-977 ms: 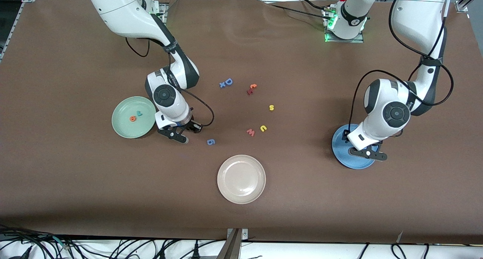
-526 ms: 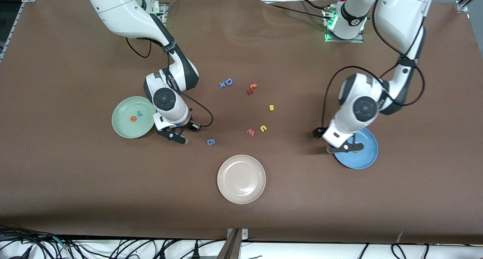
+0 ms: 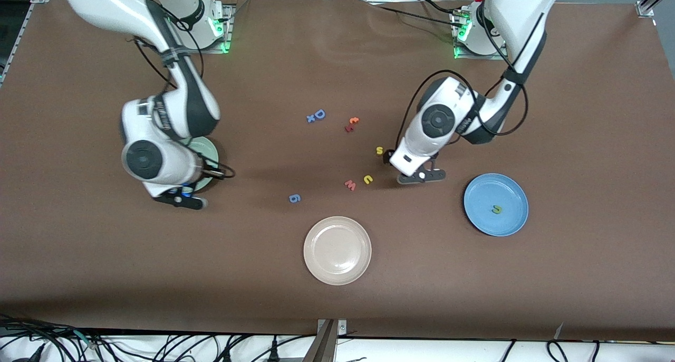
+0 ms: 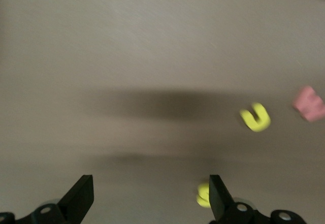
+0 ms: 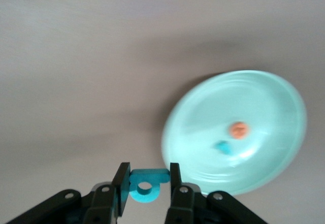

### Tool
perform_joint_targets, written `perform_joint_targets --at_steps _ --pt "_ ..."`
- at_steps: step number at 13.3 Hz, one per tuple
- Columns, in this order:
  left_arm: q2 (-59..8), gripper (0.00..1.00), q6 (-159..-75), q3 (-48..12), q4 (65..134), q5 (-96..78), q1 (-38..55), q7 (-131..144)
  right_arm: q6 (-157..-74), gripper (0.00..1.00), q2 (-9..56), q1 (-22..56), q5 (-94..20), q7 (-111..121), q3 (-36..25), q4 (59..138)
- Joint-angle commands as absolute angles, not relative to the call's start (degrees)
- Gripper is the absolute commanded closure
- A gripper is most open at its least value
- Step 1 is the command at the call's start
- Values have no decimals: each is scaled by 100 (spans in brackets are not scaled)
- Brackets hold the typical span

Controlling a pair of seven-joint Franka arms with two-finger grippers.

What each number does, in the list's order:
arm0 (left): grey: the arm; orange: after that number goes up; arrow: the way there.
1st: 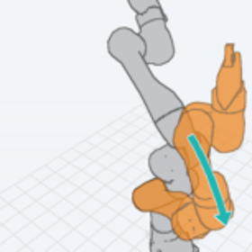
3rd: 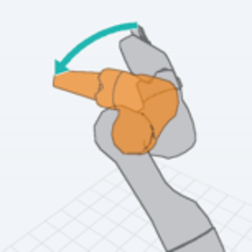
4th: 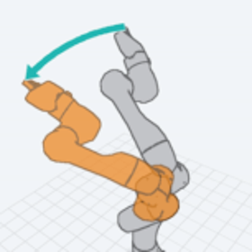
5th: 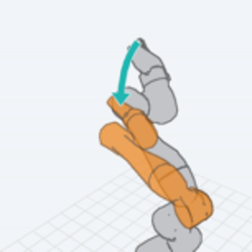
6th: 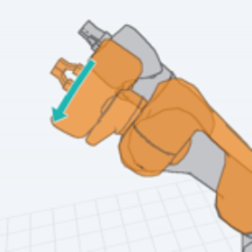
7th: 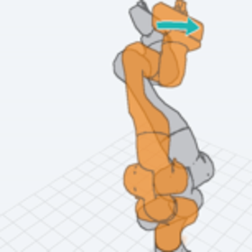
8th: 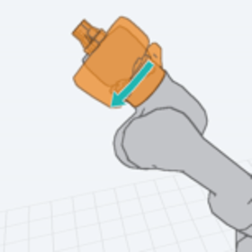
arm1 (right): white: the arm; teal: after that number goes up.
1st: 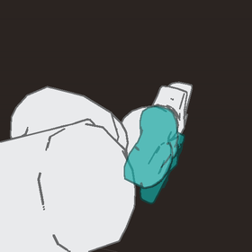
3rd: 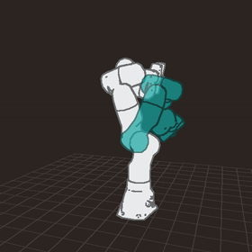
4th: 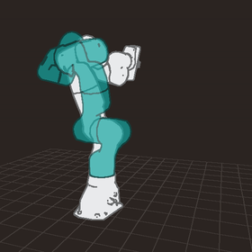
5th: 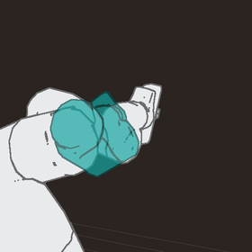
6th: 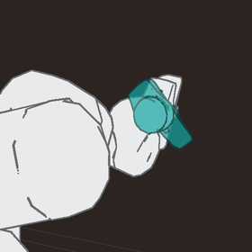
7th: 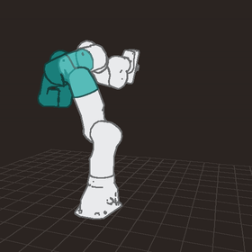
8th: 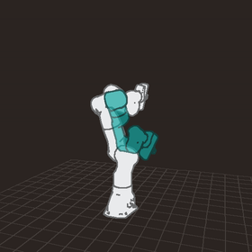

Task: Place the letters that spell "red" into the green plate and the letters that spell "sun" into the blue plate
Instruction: 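Place the b on the green plate while the left gripper reaches the s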

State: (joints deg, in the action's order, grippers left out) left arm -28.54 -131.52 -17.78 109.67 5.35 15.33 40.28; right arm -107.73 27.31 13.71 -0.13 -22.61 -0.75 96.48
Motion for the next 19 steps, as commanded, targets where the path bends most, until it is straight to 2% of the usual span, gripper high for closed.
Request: perform_joint_targets --at_steps 1,3,5,7,10,11,13,16,19 --pt "-2637 0 -13131 -1775 11144 800 1914 4228 -10442 81 2505 1274 -132 -1348 -455 9948" --pt "-2724 0 -13332 -1784 11127 1141 2161 4184 -10590 81 2461 1266 -141 -549 -903 10290" --pt "-2847 0 -13709 -1793 11136 1230 2284 4122 -11132 81 2461 1240 -141 -63 -1133 10773" --pt "-2979 0 -13938 -1784 11118 1283 2495 4113 -11949 81 2470 1230 -184 17 -1134 11344" --pt "-3172 0 -14133 -1793 11136 1800 2479 4078 -12462 79 2627 1230 -185 61 -1134 11575" --pt "-3216 0 -14194 -1793 11136 1819 2479 4069 -12472 71 2645 1230 -193 62 -1134 11575" --pt "-3260 0 -14247 -1793 11145 1828 2444 4000 -12463 1 2628 1230 -193 53 -1134 11558" --pt "-3261 0 -14465 -1793 11293 1828 2259 3728 -12183 1 2357 1230 -185 53 -1134 11313" --pt "-3252 0 -14695 -1802 11478 1819 2188 3726 -10877 1 2145 1230 -220 9 -1151 10305"
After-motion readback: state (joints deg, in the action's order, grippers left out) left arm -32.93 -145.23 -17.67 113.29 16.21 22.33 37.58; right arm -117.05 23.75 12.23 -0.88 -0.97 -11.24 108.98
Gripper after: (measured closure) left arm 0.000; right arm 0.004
